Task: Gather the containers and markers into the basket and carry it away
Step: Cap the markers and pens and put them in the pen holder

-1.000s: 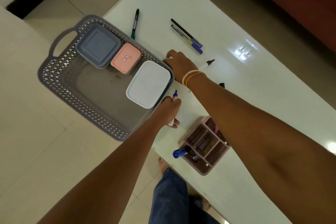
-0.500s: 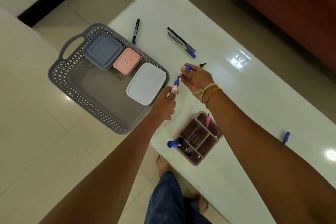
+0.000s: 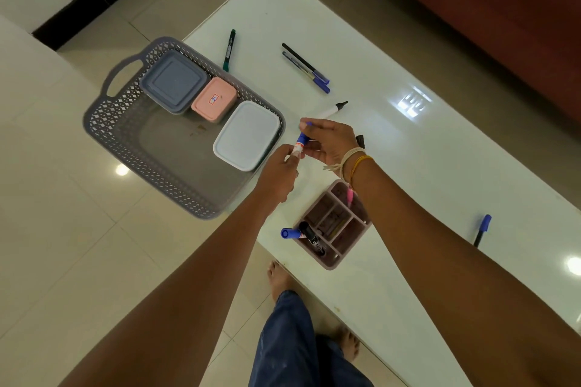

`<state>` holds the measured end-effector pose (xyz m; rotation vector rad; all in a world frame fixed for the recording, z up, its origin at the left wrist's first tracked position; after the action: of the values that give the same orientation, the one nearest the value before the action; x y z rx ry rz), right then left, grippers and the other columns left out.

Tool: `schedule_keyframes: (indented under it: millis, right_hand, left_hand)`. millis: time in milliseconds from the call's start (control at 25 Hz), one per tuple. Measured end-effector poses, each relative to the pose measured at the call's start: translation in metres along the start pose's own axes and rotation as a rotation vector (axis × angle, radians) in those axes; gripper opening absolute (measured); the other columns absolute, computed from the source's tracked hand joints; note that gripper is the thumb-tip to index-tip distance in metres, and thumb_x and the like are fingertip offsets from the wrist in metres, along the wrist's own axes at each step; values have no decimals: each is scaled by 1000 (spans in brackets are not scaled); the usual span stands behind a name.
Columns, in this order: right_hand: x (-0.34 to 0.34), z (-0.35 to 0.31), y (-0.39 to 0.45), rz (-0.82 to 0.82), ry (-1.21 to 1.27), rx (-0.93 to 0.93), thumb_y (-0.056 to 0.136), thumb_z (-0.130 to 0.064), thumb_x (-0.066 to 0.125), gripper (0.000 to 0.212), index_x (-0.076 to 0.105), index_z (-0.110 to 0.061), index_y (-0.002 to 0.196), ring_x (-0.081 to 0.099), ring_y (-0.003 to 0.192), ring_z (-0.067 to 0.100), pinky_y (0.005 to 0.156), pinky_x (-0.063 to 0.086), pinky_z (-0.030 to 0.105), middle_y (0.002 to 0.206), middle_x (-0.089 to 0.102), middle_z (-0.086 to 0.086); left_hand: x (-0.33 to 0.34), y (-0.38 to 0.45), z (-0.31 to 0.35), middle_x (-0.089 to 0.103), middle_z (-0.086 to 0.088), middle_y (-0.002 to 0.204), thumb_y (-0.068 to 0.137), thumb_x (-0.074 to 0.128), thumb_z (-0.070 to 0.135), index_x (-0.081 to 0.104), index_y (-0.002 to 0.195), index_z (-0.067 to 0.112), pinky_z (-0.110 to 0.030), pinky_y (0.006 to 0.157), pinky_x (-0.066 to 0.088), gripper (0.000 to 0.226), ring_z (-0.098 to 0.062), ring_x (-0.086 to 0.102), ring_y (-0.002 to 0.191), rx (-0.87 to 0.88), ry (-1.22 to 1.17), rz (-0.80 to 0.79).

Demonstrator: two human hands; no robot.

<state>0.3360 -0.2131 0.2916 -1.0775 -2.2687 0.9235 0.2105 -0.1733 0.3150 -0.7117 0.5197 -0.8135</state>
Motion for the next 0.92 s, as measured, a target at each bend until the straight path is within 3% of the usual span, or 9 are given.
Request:
schedule_keyframes:
  millis: [200, 360, 480, 600, 720, 800, 920]
  right_hand:
    - [4, 3, -3, 148, -236, -251, 96, -17, 57, 20, 73, -6, 102, 69, 84, 36, 80, 60, 49, 85, 68, 10]
    - [12, 1, -7, 135, -224, -290, 93, -17, 64, 17, 72, -7, 103, 70, 86, 34, 75, 61, 45, 87, 69, 12]
    - [19, 0, -13, 35, -239, -315, 88, -12, 69, 19, 69, -14, 107, 68, 84, 32, 75, 61, 43, 87, 70, 25]
    - [14, 2, -17, 13, -232, -272, 86, -10, 70, 31, 63, -16, 115, 67, 81, 26, 73, 60, 40, 86, 71, 20]
    - [-14, 3, -24, 174, -185, -252, 87, -12, 70, 28, 63, -4, 112, 67, 84, 24, 71, 59, 38, 92, 72, 14]
    - [-37, 3, -31, 308, -145, -326, 88, -14, 68, 24, 63, -4, 110, 69, 89, 23, 76, 60, 38, 96, 72, 13]
    - [-60, 0, -49, 486, -174, -533, 91, -20, 64, 16, 61, -14, 105, 68, 80, 14, 78, 59, 29, 83, 67, -5]
  left_hand:
    - [9, -2, 7, 36, 1, 63, 103, 35, 38, 56, 114, 12, -16, 38, 22, 35, -8, 25, 43, 0, -85, 36]
    - [11, -4, 5, 34, 0, 61, 102, 38, 38, 59, 107, 13, -13, 38, 22, 33, -5, 23, 36, -45, -306, 1]
    - [4, -6, 4, 40, 0, 60, 100, 43, 39, 61, 101, 14, -13, 40, 24, 31, -6, 28, 37, -36, -327, 10]
    - [0, -8, 7, 61, -3, 76, 100, 44, 39, 63, 94, 14, -23, 53, 43, 32, -15, 53, 54, -56, -175, -8]
    - [2, -12, 0, 65, -10, 102, 99, 46, 30, 62, 107, 11, -32, 72, 50, 26, -22, 62, 82, -136, 56, -8]
    - [7, -19, -13, 63, -9, 112, 96, 50, 19, 59, 120, 10, -37, 84, 50, 27, -23, 61, 93, -177, 150, -55]
    - [14, -33, -29, 63, -8, 123, 94, 51, 12, 60, 125, 12, -42, 91, 51, 32, -26, 64, 104, -232, 282, -143]
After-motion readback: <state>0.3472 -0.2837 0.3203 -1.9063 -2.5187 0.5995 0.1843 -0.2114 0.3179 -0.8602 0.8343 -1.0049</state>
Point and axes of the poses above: each hand's wrist, its own y-axis towards the middle knuckle, its own x-axis out of the palm, z = x × y, the point moved 3 cm from there along y, towards the middle knuckle
